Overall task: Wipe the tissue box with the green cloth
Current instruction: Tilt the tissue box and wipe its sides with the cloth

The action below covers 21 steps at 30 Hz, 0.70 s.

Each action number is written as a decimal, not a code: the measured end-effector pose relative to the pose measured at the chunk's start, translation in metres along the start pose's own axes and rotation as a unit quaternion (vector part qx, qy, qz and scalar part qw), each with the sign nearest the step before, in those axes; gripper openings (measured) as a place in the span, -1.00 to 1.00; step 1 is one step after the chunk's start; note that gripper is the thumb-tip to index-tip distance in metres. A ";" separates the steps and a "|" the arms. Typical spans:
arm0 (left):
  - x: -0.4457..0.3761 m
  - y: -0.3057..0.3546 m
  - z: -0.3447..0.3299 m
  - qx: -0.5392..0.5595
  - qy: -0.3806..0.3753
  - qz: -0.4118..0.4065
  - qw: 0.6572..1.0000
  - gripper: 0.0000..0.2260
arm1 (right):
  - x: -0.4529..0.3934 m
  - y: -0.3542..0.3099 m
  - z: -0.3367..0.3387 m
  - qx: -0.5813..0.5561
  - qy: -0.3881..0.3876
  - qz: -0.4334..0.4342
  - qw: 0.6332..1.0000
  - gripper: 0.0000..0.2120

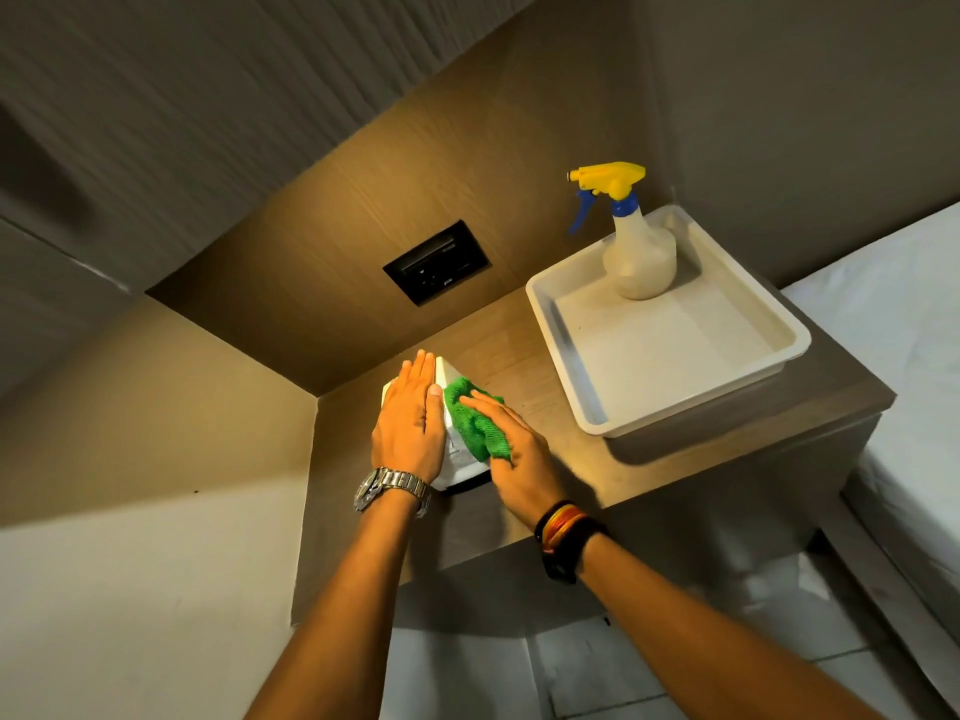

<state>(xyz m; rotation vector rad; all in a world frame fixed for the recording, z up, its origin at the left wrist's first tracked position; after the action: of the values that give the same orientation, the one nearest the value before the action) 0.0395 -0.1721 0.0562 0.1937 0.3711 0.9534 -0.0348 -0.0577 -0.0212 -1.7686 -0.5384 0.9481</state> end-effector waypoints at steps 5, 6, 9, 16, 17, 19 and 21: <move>0.001 -0.001 0.002 0.039 -0.015 0.001 0.999 -0.50 | -0.052 -0.017 0.013 0.023 0.015 -0.024 0.999 -0.31; 0.002 -0.001 0.002 0.042 -0.015 0.001 0.999 -0.50 | -0.067 -0.025 0.010 0.026 0.003 -0.015 1.000 -0.33; 0.003 -0.001 0.002 0.045 -0.007 0.015 0.999 -0.49 | -0.092 -0.039 0.001 0.092 -0.047 -0.015 0.995 -0.48; 0.000 0.001 0.002 0.007 -0.018 -0.010 1.000 -0.47 | -0.039 -0.040 0.011 0.142 -0.052 -0.035 0.988 -0.47; 0.001 0.001 0.003 0.005 -0.021 -0.009 1.000 -0.47 | -0.025 -0.039 0.014 0.156 -0.059 -0.046 0.985 -0.43; 0.001 0.003 0.003 0.002 -0.023 -0.006 1.000 -0.48 | 0.005 -0.040 0.021 0.180 -0.081 -0.059 0.978 -0.40; 0.001 0.004 0.003 -0.005 -0.028 -0.006 1.000 -0.53 | 0.023 -0.049 0.032 0.189 -0.096 -0.048 0.976 -0.36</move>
<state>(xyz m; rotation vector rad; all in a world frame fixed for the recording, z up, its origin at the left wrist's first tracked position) 0.0383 -0.1689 0.0604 0.2093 0.3157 0.9353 -0.0435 -0.0036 0.0098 -1.3094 -0.5213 1.0807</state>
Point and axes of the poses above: each hand's wrist, its own x-axis away from the middle knuckle, its own z-axis out of the back of the hand, y = z × x, the point moved 7 cm from there along -x, towards the middle knuckle, and after that the axes turned 9 degrees about z, right-handed, at the moved point
